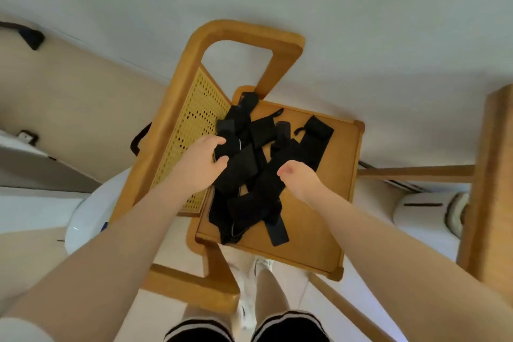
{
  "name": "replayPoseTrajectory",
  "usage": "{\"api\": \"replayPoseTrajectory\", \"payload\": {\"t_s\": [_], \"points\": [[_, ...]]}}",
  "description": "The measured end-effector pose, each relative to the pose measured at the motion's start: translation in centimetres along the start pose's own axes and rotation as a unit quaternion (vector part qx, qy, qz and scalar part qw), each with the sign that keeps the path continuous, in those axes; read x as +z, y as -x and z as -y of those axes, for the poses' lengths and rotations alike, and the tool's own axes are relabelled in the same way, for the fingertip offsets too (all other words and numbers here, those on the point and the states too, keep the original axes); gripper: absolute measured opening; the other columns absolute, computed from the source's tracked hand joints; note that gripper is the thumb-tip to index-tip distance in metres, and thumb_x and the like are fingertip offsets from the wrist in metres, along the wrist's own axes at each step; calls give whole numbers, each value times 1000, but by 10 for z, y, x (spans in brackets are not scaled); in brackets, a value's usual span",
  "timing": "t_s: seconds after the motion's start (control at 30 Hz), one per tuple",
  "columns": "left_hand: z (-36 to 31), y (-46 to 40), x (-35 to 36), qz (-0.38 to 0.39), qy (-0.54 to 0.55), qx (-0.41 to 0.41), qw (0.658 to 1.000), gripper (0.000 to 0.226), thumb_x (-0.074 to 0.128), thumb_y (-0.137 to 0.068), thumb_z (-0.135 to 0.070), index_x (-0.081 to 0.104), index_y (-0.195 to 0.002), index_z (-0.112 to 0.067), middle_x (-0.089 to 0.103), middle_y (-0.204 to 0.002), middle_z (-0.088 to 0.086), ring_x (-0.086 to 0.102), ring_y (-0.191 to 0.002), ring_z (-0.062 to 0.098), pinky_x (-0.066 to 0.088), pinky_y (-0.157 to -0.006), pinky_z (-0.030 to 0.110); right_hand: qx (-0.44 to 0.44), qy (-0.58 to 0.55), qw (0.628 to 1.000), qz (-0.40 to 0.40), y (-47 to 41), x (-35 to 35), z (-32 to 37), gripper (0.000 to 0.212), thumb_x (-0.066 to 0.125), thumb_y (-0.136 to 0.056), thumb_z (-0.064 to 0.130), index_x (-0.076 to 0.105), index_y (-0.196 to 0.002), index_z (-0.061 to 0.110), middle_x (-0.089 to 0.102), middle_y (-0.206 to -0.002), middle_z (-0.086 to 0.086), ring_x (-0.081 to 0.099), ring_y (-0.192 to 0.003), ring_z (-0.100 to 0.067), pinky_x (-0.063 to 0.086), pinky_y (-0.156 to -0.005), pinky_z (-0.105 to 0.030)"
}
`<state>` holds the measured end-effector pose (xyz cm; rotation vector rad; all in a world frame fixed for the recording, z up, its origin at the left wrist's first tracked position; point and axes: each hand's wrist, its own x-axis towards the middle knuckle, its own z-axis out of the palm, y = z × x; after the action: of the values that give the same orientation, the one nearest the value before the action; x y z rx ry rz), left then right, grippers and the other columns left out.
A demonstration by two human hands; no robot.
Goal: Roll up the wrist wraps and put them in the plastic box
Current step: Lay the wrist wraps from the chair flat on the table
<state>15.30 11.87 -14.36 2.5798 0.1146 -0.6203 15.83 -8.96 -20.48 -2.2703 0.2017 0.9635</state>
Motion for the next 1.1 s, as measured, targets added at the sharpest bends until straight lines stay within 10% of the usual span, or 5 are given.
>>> {"api": "replayPoseTrajectory", "payload": {"t_s": [0.17, 0.3, 0.43, 0.73, 1.1], "points": [[23, -58, 32, 47, 24, 3, 999, 45, 51, -97, -21, 41, -140, -14, 38, -146, 3, 48, -124, 20, 34, -104, 28, -69, 108, 990, 65, -54, 47, -16, 31, 38, -101, 13, 57, -125, 15, 53, -131, -8, 50, -119, -27, 42, -94, -29], [44, -83, 59, 91, 15, 17, 996, 45, 51, -96, -22, 41, -139, -13, 38, -146, 4, 49, -121, 22, 36, -101, 28, -237, 398, 877, 131, -68, 89, -23, 54, 52, -95, 36, 34, -144, 23, 32, -149, -4, 27, -137, -26, 29, -109, -40], [60, -96, 75, 128, 9, 23, 992, 45, 50, -96, -24, 42, -139, -17, 38, -146, 1, 48, -124, 18, 38, -99, 28, -245, 412, 868, 132, -77, 122, -26, 68, 60, -88, 42, 31, -145, 19, 30, -151, -6, 20, -142, -26, 14, -117, -40], [48, -90, 55, 202, 133, 38, 969, 34, 50, -97, -25, 52, -131, -26, 55, -126, -11, 51, -116, 5, 37, -93, 19, -146, -22, 989, -11, -31, 40, -23, 23, 66, -88, 22, 59, -110, 16, 62, -93, 8, 61, -91, -12, 47, -85, -24], [-47, -38, -25, 376, 431, -47, 819, 68, 29, -72, -72, 52, -118, -27, 64, -116, -1, 62, -108, 22, 45, -99, 37, -224, -320, 919, -58, 111, -110, 67, 30, 60, -82, 5, 65, -108, 19, 70, -97, 4, 66, -97, -21, 57, -79, -32]]}}
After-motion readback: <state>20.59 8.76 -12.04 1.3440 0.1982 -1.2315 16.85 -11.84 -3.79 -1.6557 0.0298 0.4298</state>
